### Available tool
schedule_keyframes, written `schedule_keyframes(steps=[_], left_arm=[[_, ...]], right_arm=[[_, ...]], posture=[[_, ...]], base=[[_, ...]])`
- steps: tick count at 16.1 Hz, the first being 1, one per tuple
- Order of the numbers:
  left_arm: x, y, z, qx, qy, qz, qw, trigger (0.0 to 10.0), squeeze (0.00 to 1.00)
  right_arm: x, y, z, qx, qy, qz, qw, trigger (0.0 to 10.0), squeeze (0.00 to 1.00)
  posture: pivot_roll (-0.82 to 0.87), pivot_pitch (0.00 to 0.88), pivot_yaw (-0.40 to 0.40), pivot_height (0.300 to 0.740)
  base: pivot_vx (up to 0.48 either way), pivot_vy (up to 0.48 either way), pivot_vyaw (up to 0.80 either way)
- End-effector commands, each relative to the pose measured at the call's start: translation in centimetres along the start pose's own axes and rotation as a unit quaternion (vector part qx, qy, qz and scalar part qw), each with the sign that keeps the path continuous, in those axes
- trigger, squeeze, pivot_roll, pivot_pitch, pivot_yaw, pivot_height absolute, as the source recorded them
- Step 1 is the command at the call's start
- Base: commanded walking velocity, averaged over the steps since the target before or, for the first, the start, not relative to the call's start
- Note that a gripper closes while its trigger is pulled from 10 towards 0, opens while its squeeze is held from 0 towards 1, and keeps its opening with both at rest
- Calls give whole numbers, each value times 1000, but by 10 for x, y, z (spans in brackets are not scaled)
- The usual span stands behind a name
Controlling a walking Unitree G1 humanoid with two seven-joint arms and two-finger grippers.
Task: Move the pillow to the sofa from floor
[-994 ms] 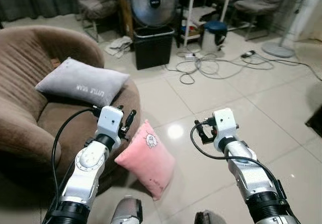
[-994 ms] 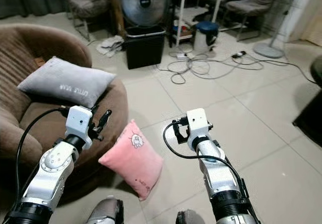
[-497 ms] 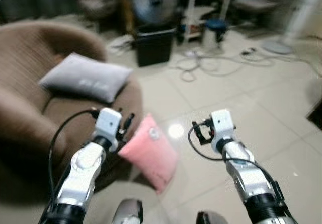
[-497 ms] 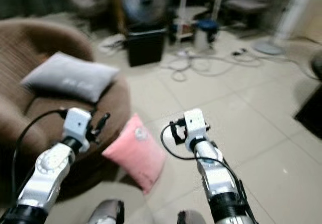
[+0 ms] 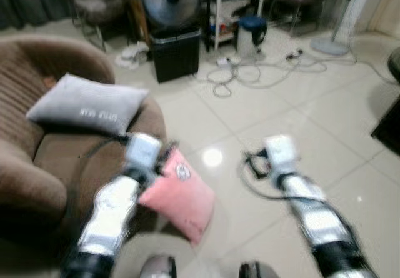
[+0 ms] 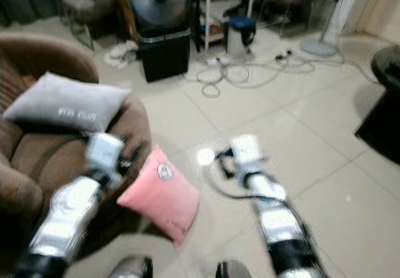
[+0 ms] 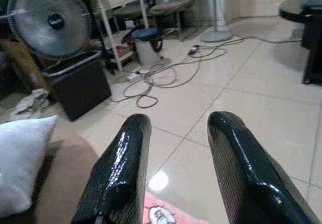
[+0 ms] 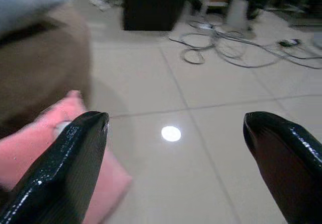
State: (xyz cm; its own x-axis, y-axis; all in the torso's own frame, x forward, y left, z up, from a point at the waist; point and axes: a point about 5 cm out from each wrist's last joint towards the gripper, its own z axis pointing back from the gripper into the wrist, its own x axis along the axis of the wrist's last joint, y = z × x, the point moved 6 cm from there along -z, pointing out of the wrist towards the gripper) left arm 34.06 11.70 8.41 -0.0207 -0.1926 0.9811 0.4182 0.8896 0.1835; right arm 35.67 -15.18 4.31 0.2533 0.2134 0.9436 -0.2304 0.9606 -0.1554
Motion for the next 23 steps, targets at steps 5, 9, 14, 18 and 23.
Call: schedule_keyframes(steps=[5, 9, 14, 18, 23], left_arm=[[-2, 15, 5, 17, 7, -10, 1000, 10000, 0], [-2, 14, 5, 17, 5, -10, 1000, 10000, 0], [-1, 14, 4, 16, 5, -10, 1000, 10000, 0], [-1, 15, 4, 16, 5, -10, 1000, 10000, 0], [-1, 15, 4, 19, 4, -11, 1000, 10000, 0]], right_arm=[[8, 15, -4, 15, -10, -20, 1000, 10000, 0], [8, 15, -4, 15, -11, -22, 1000, 10000, 0], [7, 12, -3, 8, -10, -31, 999, 10000, 0], [9, 12, -4, 9, -13, -26, 1000, 10000, 0], [10, 13, -4, 12, -14, -28, 999, 10000, 0]], posture=[[38, 0, 3, 664], [40, 0, 1, 664], [39, 0, 2, 664], [40, 0, 3, 664], [40, 0, 3, 664]], base=[[340, 0, 320], [337, 0, 0], [337, 0, -308], [336, 0, -400], [331, 0, 0]])
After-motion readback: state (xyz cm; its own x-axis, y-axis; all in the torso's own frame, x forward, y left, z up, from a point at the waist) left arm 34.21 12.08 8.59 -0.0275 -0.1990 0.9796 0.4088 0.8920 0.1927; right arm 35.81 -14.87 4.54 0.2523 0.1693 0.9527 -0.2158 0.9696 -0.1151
